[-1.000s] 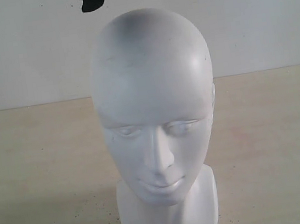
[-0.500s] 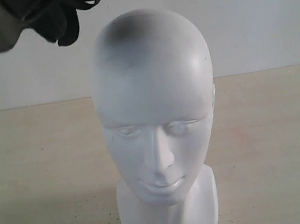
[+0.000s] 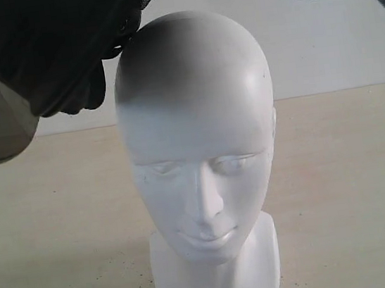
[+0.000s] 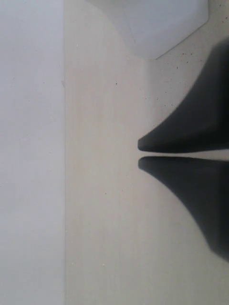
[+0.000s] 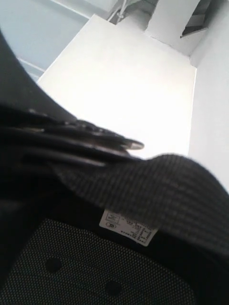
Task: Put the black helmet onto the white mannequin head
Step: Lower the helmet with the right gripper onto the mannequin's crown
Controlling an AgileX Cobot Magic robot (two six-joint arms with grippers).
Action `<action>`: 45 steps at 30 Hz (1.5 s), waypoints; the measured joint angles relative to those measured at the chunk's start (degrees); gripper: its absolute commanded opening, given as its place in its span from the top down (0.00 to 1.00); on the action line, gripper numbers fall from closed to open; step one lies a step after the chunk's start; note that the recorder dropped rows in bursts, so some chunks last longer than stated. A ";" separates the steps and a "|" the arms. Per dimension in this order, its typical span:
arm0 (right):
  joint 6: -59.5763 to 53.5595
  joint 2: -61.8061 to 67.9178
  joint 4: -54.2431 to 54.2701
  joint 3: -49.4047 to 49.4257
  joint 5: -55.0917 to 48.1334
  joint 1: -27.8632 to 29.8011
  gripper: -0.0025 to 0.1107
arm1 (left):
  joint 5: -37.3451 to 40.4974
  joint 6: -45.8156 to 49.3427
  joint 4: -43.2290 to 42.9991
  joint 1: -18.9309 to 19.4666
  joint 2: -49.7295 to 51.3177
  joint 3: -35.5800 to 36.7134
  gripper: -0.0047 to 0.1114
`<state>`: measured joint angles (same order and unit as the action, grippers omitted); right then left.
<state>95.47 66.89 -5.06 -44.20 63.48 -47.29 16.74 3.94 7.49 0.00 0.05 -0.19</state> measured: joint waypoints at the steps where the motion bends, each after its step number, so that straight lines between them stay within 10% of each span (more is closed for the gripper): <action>1: -1.27 0.10 -0.13 0.00 0.00 -0.10 0.98 | 0.00 0.00 0.00 0.00 0.00 0.00 0.92; 45: -7.86 -0.25 1.71 4.84 5.80 0.00 0.98 | -4.68 0.00 2.71 0.00 0.00 0.00 0.92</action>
<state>87.61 66.65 -3.35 -39.36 69.28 -47.29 12.06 3.94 10.20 0.00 0.05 -0.19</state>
